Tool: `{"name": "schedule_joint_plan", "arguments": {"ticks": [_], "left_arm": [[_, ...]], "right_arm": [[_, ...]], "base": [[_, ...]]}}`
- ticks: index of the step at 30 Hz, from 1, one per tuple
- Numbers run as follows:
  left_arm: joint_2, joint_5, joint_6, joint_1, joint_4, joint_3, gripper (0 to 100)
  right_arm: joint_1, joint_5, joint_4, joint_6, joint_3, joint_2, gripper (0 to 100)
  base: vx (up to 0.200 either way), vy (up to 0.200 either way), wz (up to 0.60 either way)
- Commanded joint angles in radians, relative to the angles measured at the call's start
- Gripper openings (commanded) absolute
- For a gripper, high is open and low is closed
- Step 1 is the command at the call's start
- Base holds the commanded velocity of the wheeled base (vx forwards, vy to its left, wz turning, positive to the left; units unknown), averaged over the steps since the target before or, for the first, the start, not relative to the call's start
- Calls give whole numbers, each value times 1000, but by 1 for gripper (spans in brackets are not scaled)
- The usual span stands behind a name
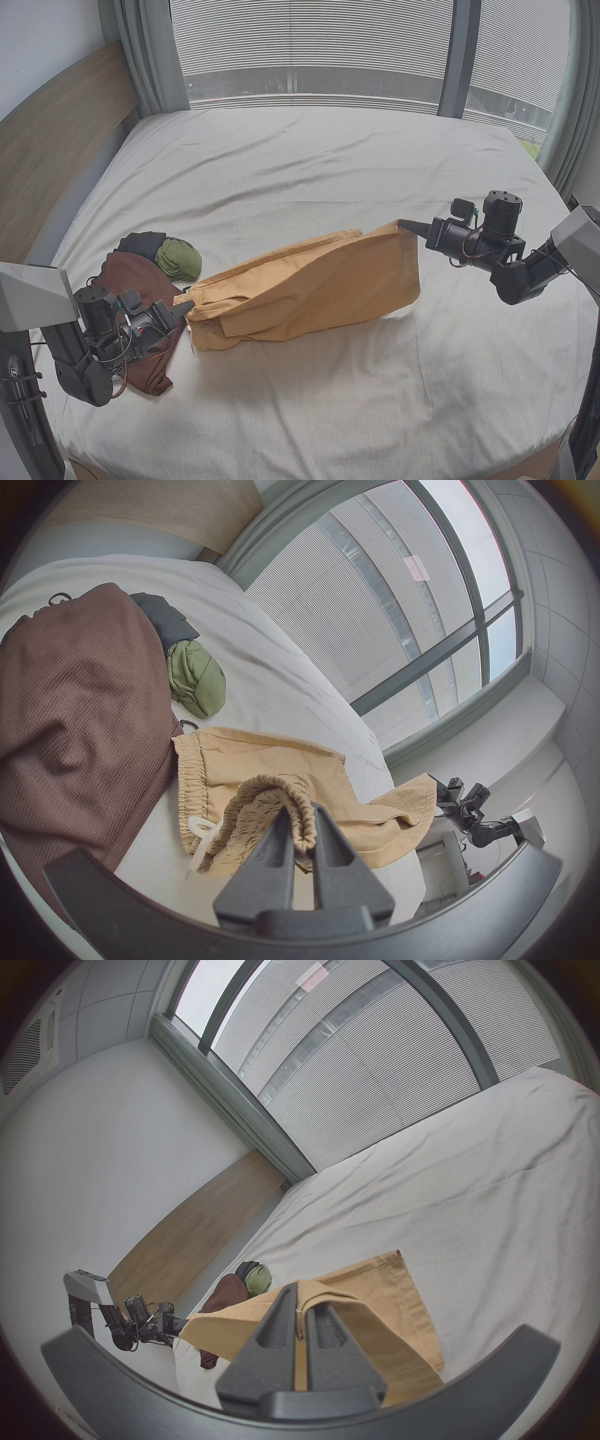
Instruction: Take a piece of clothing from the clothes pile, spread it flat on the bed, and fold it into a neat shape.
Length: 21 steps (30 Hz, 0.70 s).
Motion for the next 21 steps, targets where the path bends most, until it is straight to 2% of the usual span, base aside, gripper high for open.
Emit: {"name": "schedule_joint_plan", "arguments": {"ticks": [1,4,21], "left_arm": [[25,22,-16,4,-1,-33,0],[25,24,-45,2,-1,-36,0],[49,47,-50,37,7,-68,0]], "right_arm": [[3,-18,53,-1,-125,85,0],[15,-20,66,-1,-183,111,0],[43,-72,206,-1,-487,243,0]], "base": [[0,0,0],[0,0,0],[0,0,0]]}}
